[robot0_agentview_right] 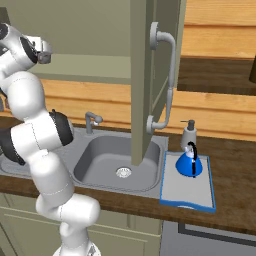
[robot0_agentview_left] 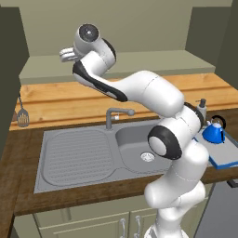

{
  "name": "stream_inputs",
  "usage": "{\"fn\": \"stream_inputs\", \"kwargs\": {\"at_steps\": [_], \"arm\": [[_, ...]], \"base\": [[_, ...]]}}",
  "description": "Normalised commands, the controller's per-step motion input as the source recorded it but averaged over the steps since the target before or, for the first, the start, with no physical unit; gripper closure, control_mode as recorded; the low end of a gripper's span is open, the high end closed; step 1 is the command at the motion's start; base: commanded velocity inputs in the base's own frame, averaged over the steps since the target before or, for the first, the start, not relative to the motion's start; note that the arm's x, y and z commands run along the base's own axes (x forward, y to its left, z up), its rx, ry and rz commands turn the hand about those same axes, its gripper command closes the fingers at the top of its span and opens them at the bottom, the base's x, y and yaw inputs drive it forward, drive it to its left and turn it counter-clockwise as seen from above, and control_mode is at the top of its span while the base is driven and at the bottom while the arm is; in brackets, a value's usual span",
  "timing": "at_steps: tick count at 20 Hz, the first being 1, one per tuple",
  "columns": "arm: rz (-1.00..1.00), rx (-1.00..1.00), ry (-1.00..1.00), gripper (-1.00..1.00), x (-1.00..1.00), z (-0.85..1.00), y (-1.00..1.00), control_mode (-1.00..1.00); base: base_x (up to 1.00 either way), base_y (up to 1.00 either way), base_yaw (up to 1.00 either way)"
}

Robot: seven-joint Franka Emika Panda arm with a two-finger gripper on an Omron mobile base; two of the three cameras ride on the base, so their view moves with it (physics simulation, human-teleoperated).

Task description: Pick the kettle from the counter and place it on the tray. Then pick the mug from the cabinet and place it on the tray. Then close the cabinet doors.

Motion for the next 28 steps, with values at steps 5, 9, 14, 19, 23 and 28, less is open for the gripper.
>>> {"fn": "stream_inputs", "kwargs": {"at_steps": [5,9,14,19,23,28], "arm": [[-0.02,0.0,0.0,-1.0,0.01,-0.03,0.06,-1.0],[-0.03,0.0,0.0,1.0,0.06,-0.03,0.08,-1.0],[-0.02,0.0,0.0,1.0,0.08,-0.01,0.01,-1.0],[0.0,0.0,0.0,1.0,0.02,0.0,0.0,-1.0],[0.0,0.0,0.0,1.0,-0.21,0.0,0.08,-1.0],[0.0,0.0,0.0,1.0,-0.61,-0.05,0.07,-1.0]], "base": [[0.0,0.0,0.0],[0.0,0.0,0.0],[0.0,0.0,0.0],[0.0,0.0,0.0],[0.0,0.0,0.0],[0.0,0.0,0.0]]}}
